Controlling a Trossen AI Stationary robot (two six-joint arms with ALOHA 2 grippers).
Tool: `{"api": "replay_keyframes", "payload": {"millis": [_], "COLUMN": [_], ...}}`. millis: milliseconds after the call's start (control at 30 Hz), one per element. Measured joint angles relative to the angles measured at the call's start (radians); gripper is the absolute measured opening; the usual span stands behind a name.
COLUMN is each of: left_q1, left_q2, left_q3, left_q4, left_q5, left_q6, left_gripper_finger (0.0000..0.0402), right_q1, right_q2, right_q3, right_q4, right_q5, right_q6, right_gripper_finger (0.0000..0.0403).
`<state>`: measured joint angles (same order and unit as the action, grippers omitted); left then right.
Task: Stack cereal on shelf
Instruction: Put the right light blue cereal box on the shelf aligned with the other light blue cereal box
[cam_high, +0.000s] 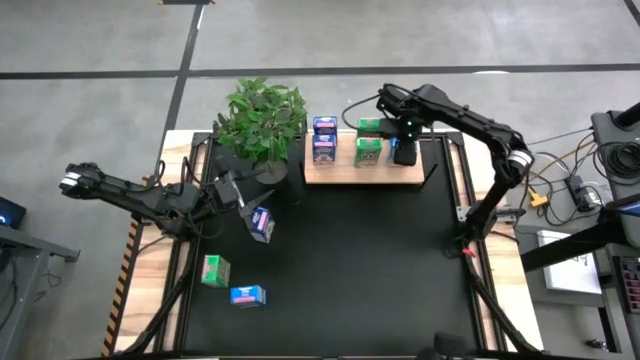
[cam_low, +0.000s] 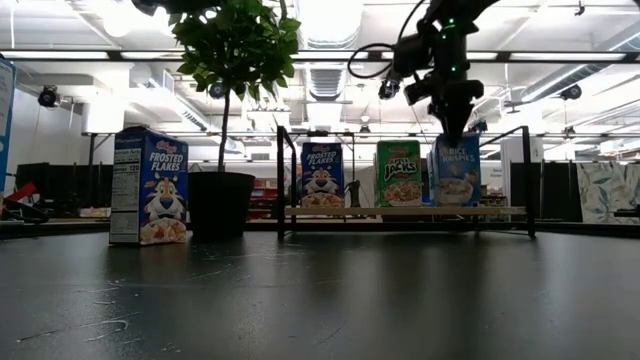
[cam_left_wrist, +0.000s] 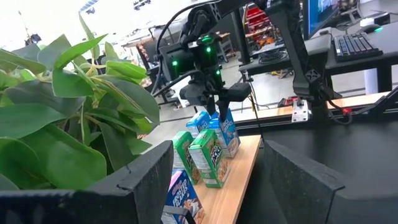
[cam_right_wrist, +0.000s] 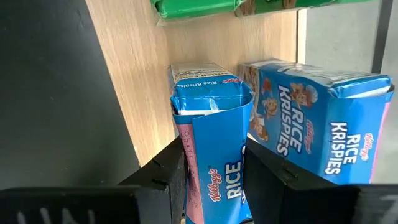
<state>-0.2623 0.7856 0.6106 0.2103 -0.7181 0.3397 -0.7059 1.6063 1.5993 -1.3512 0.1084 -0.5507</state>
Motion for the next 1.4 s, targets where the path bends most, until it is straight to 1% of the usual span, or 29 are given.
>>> {"api": "replay_keyframes", "payload": {"millis": [367,667,767,933,1233,1333,1400], "left_q1": [0.0,0.0,0.0,0.0,0.0,0.0,0.0], "left_q2": [0.0,0.0,0.0,0.0,0.0,0.0,0.0], "left_q3": [0.0,0.0,0.0,0.0,0.0,0.0,0.0], "left_q4": [-0.001,-0.001,-0.001,-0.001,-0.002,-0.002,-0.002], "left_q5": [0.0,0.0,0.0,0.0,0.0,0.0,0.0], "left_q6": [0.0,0.0,0.0,0.0,0.0,0.0,0.0], "left_gripper_finger": [0.0233,0.0233,0.0233,0.0233,0.0233,0.0233,0.0233], "right_q1": [0.0,0.0,0.0,0.001,0.003,0.003,0.003], "right_q2": [0.028,0.026,0.026,0.021,0.017,0.017,0.017], "right_q3": [0.0,0.0,0.0,0.011,0.109,0.131,0.13], "right_q4": [0.009,0.019,0.018,-0.014,-0.082,-0.068,-0.044], "right_q5": [0.001,0.002,0.003,0.002,-0.004,-0.025,-0.033], "right_q6": [0.016,0.03,0.037,0.037,0.106,0.123,0.132], "right_gripper_finger": [0.0121,0.0176,0.0187,0.0189,0.0188,0.0174,0.0155]}}
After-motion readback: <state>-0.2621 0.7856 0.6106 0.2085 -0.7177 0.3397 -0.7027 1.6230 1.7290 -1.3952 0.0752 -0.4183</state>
